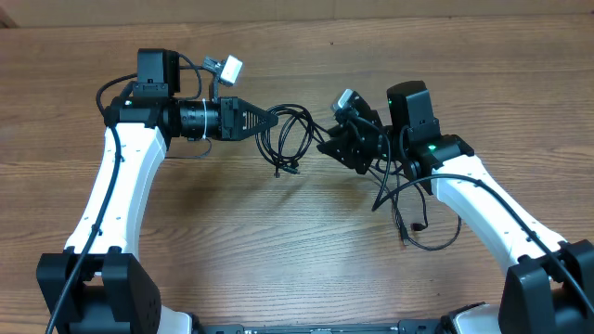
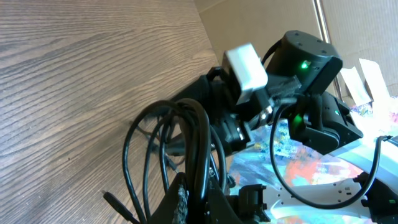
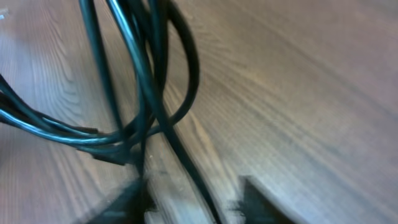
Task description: Untangle cables
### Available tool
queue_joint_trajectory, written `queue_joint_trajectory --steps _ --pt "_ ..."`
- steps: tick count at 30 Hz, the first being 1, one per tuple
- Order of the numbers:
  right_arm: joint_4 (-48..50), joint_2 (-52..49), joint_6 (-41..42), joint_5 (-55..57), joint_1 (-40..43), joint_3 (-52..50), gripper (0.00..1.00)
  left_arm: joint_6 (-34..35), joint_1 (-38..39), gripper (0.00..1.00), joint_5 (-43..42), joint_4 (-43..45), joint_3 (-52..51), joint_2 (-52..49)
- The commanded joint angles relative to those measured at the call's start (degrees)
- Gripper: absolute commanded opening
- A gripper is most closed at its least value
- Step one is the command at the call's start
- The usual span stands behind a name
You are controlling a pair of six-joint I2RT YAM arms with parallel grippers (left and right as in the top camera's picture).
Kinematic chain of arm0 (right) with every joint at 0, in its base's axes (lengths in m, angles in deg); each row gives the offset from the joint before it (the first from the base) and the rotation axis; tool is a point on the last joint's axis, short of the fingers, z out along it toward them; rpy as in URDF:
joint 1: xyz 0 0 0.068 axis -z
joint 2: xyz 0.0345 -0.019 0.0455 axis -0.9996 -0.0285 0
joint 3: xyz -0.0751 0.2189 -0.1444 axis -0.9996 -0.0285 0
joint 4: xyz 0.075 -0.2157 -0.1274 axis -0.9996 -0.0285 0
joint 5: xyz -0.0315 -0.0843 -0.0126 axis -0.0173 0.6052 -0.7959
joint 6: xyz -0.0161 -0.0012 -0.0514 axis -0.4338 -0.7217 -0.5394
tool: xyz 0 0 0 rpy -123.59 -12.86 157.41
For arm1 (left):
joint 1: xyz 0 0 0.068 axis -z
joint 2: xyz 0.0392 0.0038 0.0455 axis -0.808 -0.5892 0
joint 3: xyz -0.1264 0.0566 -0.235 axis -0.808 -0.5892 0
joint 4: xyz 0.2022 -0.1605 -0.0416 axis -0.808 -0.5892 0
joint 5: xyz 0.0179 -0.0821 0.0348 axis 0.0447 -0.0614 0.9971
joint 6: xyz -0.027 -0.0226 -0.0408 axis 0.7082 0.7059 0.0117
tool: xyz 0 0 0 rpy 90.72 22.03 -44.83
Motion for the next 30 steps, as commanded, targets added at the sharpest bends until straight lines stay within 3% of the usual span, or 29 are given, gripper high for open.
queue_joint_trajectory --steps 1,2,11,15,17,20,25,28,30 --pt "-0.4 -0.1 0.3 -0.5 -0.3 0.3 0.09 -1.3 0.0 0.04 -2.8 0.1 1.2 -0.4" --pt "0.0 -0.1 0.3 -3.3 -0.3 0.3 0.04 -1.3 0.0 0.04 -2.1 0.3 1.2 -0.4" --pt "-1.7 -0.1 1.5 -15.2 -0.5 0.0 0.04 -1.3 1.8 0.04 -0.9 3.3 1.2 -0.5" --pt "-1.6 -0.1 10.8 -22.9 -0.3 0.1 0.04 -0.8 3.1 0.05 10.5 3.3 1.1 -0.5" --pt "-0.3 0.0 18.2 -28.1 0.0 0.2 0.04 1.1 4.2 0.14 16.0 3.3 1.1 -0.5" --pt "1.6 -0.1 29.4 -33.9 0.3 0.1 0.04 3.1 6.0 0.43 21.8 3.6 1.1 -0.5" --pt "3.1 0.0 39.0 -34.7 0.7 0.1 0.04 5.5 8.2 0.69 29.3 4.0 1.1 -0.5" --pt "4.9 0.0 43.1 -34.3 2.1 0.1 0.04 5.8 8.7 0.72 31.5 3.9 1.1 -0.5" --pt "5.4 0.0 49.0 -31.8 3.7 0.1 0.04 7.1 8.7 0.56 34.2 4.6 1.1 -0.5"
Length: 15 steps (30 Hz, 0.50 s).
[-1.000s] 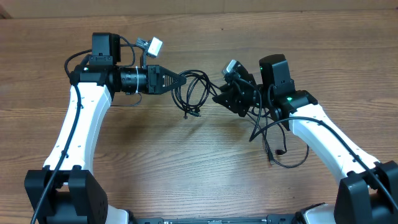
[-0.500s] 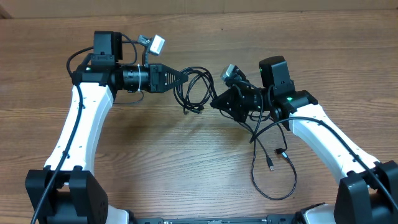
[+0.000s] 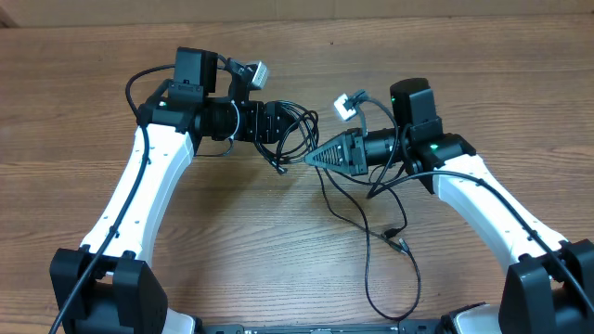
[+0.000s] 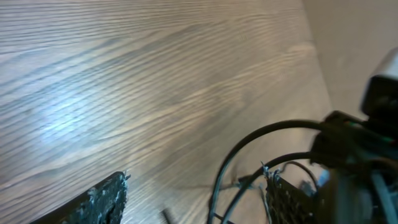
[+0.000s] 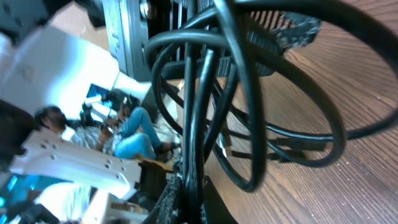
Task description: Untangle cables
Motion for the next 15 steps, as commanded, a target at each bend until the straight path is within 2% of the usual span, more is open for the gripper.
queue_joint_trajectory --steps 1,2,4,5,9,13,15 --pt "0.9 0.0 12.8 0.8 3.1 0.2 0.04 3.4 0.4 0.45 7.9 1.0 1.1 -0.4" --pt "0.8 0.0 14.8 1.2 4.5 0.2 0.04 5.0 0.4 0.39 10.2 1.3 1.1 -0.4" --pt "0.2 0.0 16.0 2.8 7.2 0.2 0.04 9.7 0.4 0.21 19.2 1.1 1.1 -0.4" --pt "0.0 0.0 16.0 3.7 8.0 0.2 0.04 11.5 0.4 0.2 23.2 1.0 1.1 -0.4" --pt "-6.6 0.0 16.1 14.7 12.5 0.2 0.04 18.8 0.4 0.21 36.0 1.1 1.1 -0.4" --pt "-10.9 0.0 16.4 22.9 15.3 0.2 0.04 21.4 0.4 0.23 38.2 3.1 1.1 -0.5" --pt "-11.5 0.0 15.7 23.8 15.5 0.2 0.04 23.6 0.4 0.3 37.3 4.0 1.1 -0.5"
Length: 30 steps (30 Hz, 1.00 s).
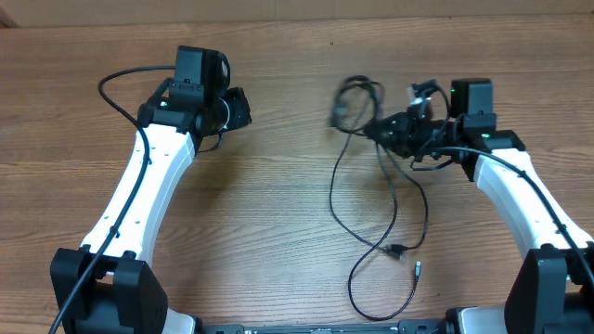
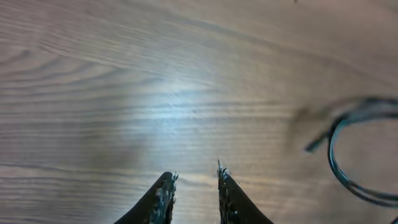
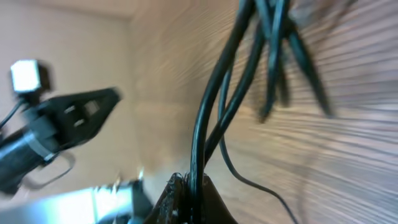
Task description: Untangle cables
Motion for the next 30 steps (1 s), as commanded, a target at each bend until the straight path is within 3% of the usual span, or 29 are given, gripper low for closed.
queue_joint_trajectory --steps 1,10,16,19,30 --pt "0.1 0.0 -0.1 4.4 -0.1 0.2 0.04 5.6 0.1 0.32 3.5 1.0 1.1 -0.6" --pt "6.9 0.0 -4.4 4.5 -7.0 0.1 0.04 7.0 0.5 0.3 -2.4 1.2 1.1 -3.3" --pt "7.2 0.0 -6.4 17.5 -18.1 0.0 0.04 7.0 0.4 0.29 -2.5 4.7 1.1 -5.0" --pt "9.6 0.0 -6.1 17.7 -21.9 0.1 0.04 6.9 0.4 0.32 -2.3 5.7 1.1 -5.0" --pt "7.8 0.0 -6.1 16.8 -24.0 -0.2 0.04 1.2 0.4 0.33 -1.9 4.2 1.1 -5.0"
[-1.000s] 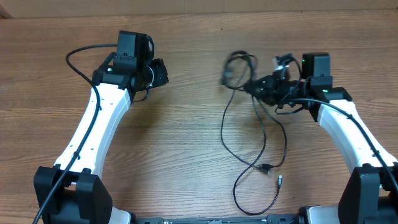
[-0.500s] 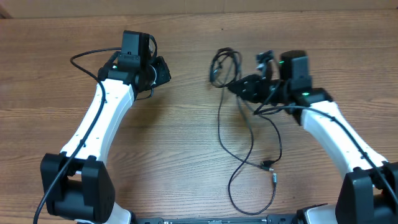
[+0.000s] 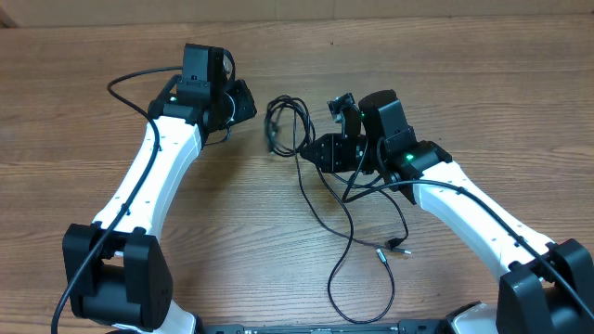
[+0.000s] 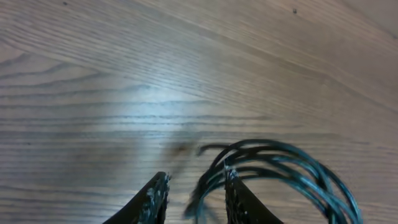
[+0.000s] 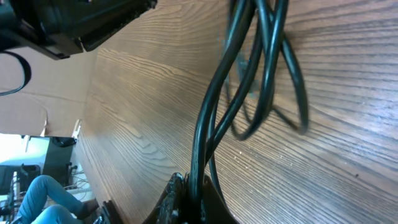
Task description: Untangle cables
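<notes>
A black cable bundle (image 3: 286, 122) hangs coiled at the table's middle back, and its loose strands trail toward the front, ending in plugs (image 3: 399, 246). My right gripper (image 3: 314, 153) is shut on the strands just right of the coils; in the right wrist view the cable (image 5: 214, 118) runs straight out of the closed right gripper (image 5: 189, 190). My left gripper (image 3: 249, 100) stands open just left of the coils. In the left wrist view the loops (image 4: 280, 163) lie beside the right fingertip (image 4: 233, 190), with a blurred strand between the fingers.
The wooden table (image 3: 232, 232) carries only the cables. A long slack loop (image 3: 357, 288) lies toward the front edge. The left arm (image 5: 81, 22) shows at the top left of the right wrist view. The table's far edge runs along the top.
My right gripper, still shut on the cable, has moved left with the bundle, which now hangs next to the left gripper. The left fingers stand slightly wider apart.
At first my left gripper was shut on the bundle with the right gripper close against it. Then the left stood open and the right was shut on the strands. Then the right held the bundle far to the right, and now it holds it beside the left gripper.
</notes>
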### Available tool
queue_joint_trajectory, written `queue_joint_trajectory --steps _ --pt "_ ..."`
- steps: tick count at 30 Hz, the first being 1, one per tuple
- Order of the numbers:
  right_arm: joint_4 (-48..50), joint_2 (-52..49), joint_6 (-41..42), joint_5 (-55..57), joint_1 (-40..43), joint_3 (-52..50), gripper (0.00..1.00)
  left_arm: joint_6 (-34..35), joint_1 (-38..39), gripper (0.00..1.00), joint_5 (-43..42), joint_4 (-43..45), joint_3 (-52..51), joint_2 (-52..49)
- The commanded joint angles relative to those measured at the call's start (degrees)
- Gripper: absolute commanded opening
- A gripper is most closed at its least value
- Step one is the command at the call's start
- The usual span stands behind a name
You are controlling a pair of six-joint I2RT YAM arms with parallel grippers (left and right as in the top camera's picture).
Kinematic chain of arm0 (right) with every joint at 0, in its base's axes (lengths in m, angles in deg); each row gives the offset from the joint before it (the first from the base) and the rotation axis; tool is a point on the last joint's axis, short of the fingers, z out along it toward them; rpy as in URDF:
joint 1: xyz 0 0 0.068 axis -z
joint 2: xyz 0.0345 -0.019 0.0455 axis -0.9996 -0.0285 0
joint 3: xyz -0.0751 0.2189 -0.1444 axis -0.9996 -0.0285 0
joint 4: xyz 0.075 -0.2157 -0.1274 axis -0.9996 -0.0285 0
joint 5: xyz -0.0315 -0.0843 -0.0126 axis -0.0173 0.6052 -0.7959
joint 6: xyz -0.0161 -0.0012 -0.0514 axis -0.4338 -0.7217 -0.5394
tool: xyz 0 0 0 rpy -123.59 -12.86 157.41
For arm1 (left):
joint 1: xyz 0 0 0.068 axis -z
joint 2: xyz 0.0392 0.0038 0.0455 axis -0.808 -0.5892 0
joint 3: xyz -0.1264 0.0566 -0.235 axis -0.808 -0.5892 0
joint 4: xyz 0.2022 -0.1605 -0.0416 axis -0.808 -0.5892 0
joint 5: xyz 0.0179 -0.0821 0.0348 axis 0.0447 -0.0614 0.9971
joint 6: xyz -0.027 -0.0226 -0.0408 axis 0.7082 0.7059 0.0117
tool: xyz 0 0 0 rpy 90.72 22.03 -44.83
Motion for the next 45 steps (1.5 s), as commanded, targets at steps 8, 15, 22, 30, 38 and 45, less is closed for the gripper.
queue_joint_trajectory --steps 8,15,22,30,38,45 --pt "-7.0 0.0 -0.2 2.2 -0.1 -0.2 0.86 -3.5 0.4 0.41 -0.4 -1.4 1.1 -0.5" --pt "-7.0 0.0 -0.2 22.0 0.3 -0.2 1.0 -3.1 0.4 0.41 -5.7 -2.9 1.1 -0.5" --pt "-10.9 1.3 1.7 23.8 5.6 3.1 1.0 19.1 2.6 0.56 -7.8 -4.1 1.0 -0.6" --pt "-17.7 2.8 7.1 19.4 17.6 4.3 1.0 29.3 12.8 0.99 -0.5 2.6 1.0 -3.4" --pt "-24.9 2.7 6.5 23.5 20.2 4.3 1.0 36.5 18.1 0.72 0.3 5.5 1.0 -11.2" --pt "-26.5 2.7 6.4 23.9 20.2 4.3 1.0 44.8 19.1 0.62 -0.7 10.4 1.0 -18.5"
